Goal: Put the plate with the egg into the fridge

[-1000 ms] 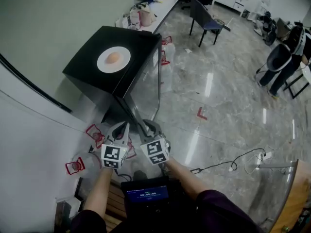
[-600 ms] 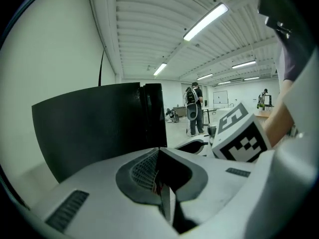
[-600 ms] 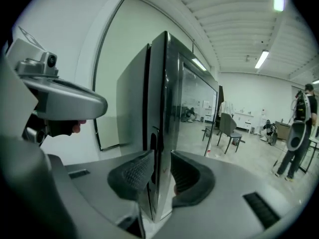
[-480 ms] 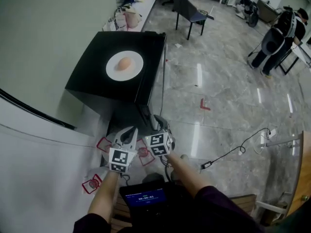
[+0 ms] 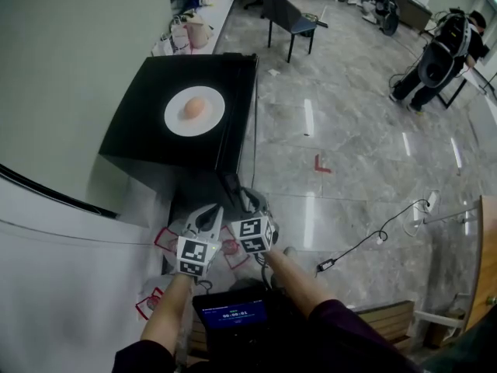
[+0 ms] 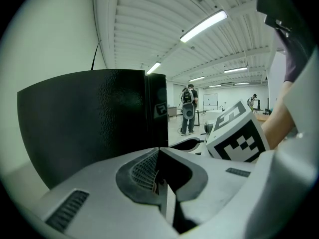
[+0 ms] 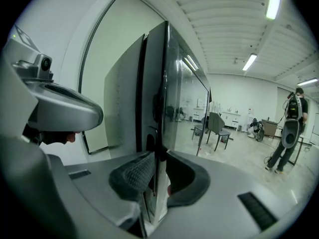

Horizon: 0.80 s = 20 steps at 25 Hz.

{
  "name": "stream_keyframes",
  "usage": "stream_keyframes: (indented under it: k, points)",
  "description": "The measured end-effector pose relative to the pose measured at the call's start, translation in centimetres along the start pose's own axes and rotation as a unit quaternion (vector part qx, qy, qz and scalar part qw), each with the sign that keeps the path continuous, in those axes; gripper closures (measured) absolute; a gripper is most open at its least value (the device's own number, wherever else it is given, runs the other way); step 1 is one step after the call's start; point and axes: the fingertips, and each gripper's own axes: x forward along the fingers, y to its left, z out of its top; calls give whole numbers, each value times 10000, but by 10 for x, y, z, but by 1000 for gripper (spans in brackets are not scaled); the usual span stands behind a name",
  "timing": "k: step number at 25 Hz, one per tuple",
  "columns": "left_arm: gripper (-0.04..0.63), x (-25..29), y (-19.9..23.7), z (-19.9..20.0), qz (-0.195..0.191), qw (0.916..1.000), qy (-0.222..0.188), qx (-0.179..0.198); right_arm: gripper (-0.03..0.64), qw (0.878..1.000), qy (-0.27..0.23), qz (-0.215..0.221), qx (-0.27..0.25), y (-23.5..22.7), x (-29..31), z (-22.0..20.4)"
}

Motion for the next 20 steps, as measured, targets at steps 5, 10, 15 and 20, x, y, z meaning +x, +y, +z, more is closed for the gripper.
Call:
stream_keyframes:
  k: [5,10,15,20]
  points:
    - [585,6,-3,6,-81,9999,-20,107,543,9999,52,139,79,0,0,-1]
    - [584,16,-13,16,-185,9996,-67,193,543,9993,124,340,85,-1,-2,-3]
    - [585,23,-28,28,-303,9990,-199,254,560,9996,110,50,268,-50,-30,-13]
    - [584,37,-49,42,-400,9984,-333,226,569,9997,94,99,215,-98,-48,-25]
